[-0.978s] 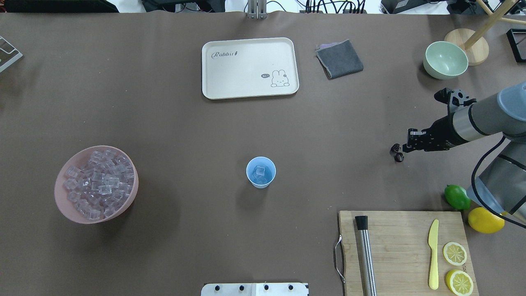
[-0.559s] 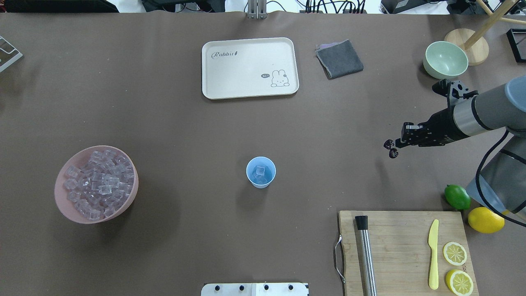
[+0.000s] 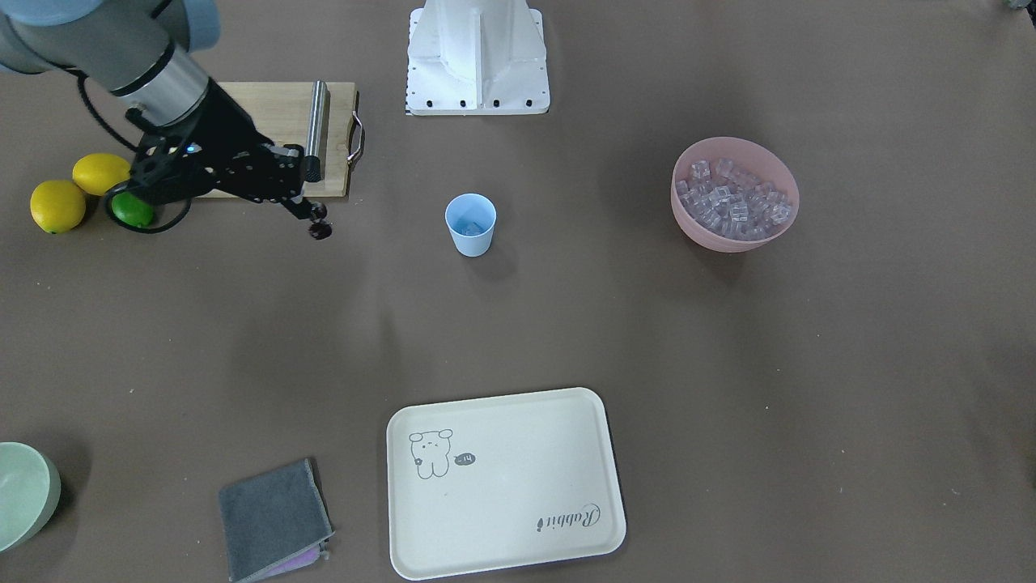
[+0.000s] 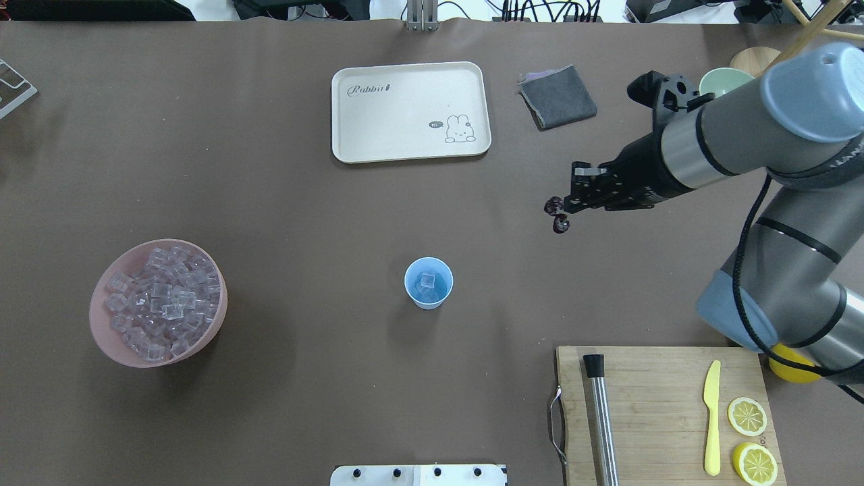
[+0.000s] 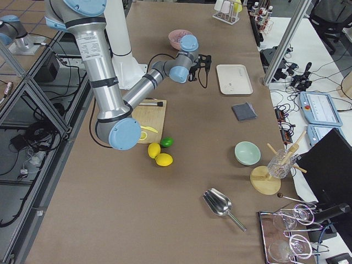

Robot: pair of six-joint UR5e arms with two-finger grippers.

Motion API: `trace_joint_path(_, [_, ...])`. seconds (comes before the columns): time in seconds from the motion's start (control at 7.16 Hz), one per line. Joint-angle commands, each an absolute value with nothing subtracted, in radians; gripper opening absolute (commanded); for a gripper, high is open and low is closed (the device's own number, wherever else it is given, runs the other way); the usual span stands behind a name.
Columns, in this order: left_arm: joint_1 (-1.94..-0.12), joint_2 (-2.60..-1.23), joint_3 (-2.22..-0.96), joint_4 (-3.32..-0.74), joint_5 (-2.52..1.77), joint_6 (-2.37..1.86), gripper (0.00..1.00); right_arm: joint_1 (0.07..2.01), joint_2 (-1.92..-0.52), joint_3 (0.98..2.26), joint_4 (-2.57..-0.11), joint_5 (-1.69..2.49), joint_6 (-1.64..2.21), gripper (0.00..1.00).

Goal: Put ice and cherries in cup
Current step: 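Lift the cherries with the right gripper and carry them over the blue cup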

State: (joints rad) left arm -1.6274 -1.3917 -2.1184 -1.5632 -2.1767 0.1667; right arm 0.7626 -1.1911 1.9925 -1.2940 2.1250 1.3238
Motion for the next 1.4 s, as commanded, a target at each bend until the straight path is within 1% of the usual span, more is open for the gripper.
trace_joint_path(0.0, [-1.626, -1.394, -2.106, -1.563, -2.177, 0.164, 0.99, 0.61, -0.938, 1.99, -1.594, 1.954, 1.38, 0.0])
trace_joint_path(0.28, [-1.626, -1.396, -2.108, -1.565, -2.177, 0.164, 0.99, 0.514, -0.846, 1.88, -1.611, 1.824, 1.434, 0.0])
trace_joint_path(0.42, [-1.626, -1.399, -2.105, -1.565, -2.177, 0.163, 0.99, 0.49, -0.836, 1.852, -1.606, 1.812, 1.443, 0.0])
trace_joint_path(0.56, [-1.626, -1.399, -2.106, -1.563, -2.177, 0.163, 0.99, 0.482, -0.828, 1.833, -1.606, 1.806, 1.442, 0.0])
trace_joint_path(0.98, [-1.626, -1.397, -2.108, -1.565, -2.177, 0.164, 0.99, 0.471, -0.834, 1.833, -1.605, 1.798, 1.43, 0.0])
trace_joint_path(1.12, [-1.626, -1.394, -2.111, -1.565, -2.177, 0.163, 0.99, 0.477, -0.834, 1.832, -1.605, 1.796, 1.433, 0.18])
trace_joint_path(1.26, [-1.626, -1.394, -2.108, -1.565, -2.177, 0.164, 0.99, 0.476, -0.838, 1.833, -1.606, 1.796, 1.436, 0.94])
